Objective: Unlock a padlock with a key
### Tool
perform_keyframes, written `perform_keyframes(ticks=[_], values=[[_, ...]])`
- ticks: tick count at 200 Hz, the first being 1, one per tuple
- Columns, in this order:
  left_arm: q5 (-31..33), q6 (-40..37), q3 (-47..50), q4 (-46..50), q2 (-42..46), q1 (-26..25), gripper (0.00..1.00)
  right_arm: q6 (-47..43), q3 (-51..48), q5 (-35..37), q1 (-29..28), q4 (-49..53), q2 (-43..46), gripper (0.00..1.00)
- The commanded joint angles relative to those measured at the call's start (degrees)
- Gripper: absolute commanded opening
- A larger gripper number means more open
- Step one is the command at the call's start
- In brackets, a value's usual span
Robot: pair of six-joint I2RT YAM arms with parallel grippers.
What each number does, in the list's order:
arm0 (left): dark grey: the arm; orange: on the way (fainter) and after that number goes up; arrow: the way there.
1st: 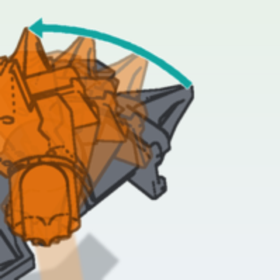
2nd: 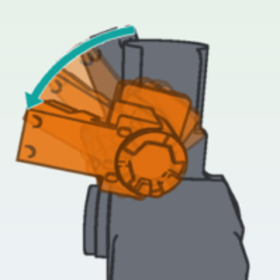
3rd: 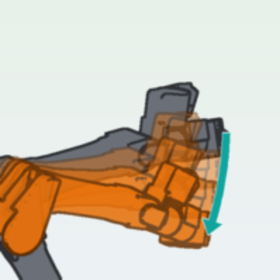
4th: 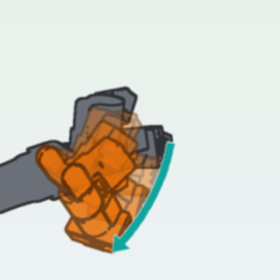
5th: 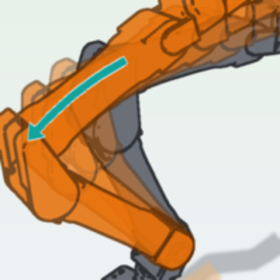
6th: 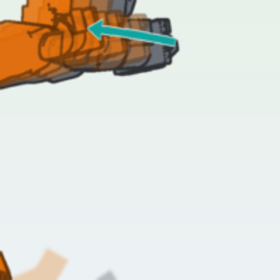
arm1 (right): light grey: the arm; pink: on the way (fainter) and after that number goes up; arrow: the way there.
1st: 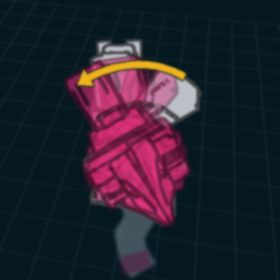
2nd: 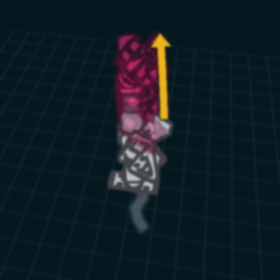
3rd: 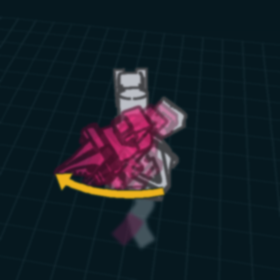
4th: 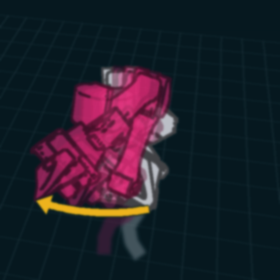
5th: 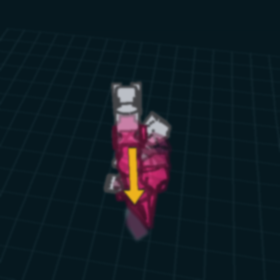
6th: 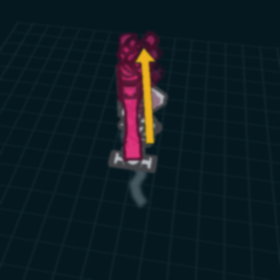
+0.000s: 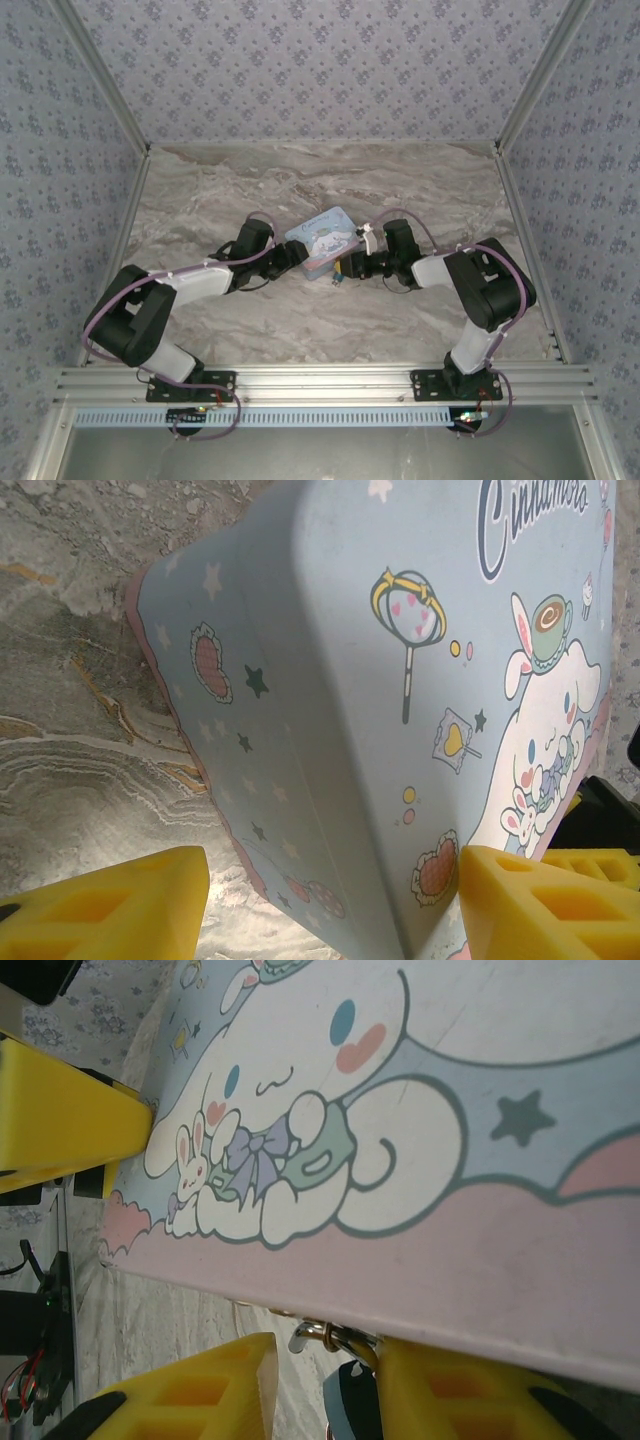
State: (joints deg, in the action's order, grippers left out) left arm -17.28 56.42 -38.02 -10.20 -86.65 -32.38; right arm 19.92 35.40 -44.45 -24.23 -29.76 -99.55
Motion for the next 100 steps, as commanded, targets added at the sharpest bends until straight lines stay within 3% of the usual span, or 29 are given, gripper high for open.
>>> perform_keyframes(ticks=[1,100], values=[[2.5,-1.3,1.9,6.6,-0.3,-0.2,0.65,-0.5,-0.7,-1.8,-0.1,-0.5,-1.5,0.33],[2.5,-1.2,1.6,6.7,-0.3,-0.2,0.65,0.2,-1.1,-0.7,0.0,-1.4,-2.1,0.27]])
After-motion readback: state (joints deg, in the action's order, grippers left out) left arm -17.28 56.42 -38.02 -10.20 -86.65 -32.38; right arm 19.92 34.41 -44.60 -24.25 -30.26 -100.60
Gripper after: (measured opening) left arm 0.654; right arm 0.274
